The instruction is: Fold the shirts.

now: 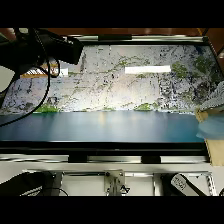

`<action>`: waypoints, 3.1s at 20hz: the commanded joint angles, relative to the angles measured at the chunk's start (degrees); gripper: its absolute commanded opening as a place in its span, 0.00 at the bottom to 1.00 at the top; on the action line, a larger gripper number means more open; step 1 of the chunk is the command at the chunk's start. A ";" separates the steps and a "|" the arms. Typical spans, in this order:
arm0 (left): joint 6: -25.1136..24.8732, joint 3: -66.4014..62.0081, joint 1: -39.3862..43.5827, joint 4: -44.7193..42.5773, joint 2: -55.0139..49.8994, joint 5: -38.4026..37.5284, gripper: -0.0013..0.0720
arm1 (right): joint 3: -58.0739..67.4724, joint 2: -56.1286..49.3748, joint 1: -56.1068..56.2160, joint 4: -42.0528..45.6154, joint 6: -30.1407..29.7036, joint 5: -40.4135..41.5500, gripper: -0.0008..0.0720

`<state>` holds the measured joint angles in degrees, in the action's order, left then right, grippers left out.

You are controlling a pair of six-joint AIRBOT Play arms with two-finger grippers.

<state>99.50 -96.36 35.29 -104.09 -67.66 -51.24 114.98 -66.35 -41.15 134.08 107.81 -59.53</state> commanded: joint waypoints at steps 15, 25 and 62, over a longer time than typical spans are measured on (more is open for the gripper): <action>0.20 0.02 0.24 2.14 0.00 -11.17 0.93 | 0.07 -5.20 -14.25 -10.19 2.10 17.62 0.11; 0.20 0.04 3.50 8.02 -0.02 -13.88 0.93 | 0.07 -11.17 -13.31 -18.29 -6.21 19.06 0.11; 2.10 0.00 3.89 0.26 -2.51 -22.75 0.86 | -0.44 -8.61 5.01 -62.40 -22.95 -17.40 0.66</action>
<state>101.62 -96.33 39.64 -99.18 -70.00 -68.20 114.91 -75.20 -38.02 85.80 90.11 -60.93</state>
